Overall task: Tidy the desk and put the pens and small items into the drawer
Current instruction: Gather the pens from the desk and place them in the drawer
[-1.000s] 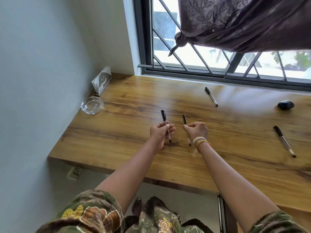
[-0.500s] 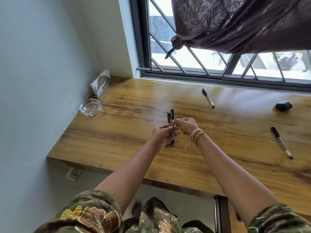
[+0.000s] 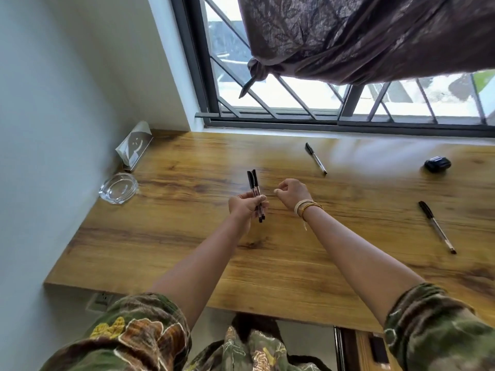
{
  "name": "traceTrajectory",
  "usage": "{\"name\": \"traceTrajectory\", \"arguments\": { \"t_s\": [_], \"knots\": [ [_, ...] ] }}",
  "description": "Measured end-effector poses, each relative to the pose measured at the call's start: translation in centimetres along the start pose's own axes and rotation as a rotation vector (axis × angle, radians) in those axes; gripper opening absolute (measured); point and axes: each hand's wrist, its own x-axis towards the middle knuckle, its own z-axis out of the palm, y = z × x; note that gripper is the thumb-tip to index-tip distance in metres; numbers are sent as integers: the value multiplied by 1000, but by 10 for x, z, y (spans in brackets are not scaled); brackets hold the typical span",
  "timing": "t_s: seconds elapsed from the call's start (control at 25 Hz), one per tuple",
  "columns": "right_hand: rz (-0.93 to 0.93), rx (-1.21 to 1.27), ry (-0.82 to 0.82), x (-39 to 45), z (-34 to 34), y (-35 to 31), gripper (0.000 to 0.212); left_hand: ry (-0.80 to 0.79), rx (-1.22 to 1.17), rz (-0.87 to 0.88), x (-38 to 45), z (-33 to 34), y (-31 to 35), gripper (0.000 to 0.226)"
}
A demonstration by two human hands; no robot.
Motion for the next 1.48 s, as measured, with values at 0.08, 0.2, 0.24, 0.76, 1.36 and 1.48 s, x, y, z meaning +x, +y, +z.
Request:
{"name": "traceTrajectory", "arguments": {
  "t_s": [0.08, 0.2, 0.24, 0.76, 1.36, 1.48],
  "knots": [
    [11, -167, 79, 27, -6, 10, 31, 13, 22, 8, 17, 10, 4, 14],
    [99, -392, 292, 67, -21, 23, 43, 28, 41, 44, 46, 22, 10, 17],
    [123, -418, 350, 77, -27, 26, 45, 37, 41, 52, 54, 24, 11, 17],
    [-79, 48, 290, 88, -18, 12, 21, -71, -20, -40, 96, 48, 16, 14],
    [-33, 309, 266, -19, -11, 29, 15, -220, -41, -66, 49, 62, -19, 8],
    [-35, 222, 383, -39, -17, 53, 11, -243, -29, -84, 32, 70, -31, 18]
  ]
}}
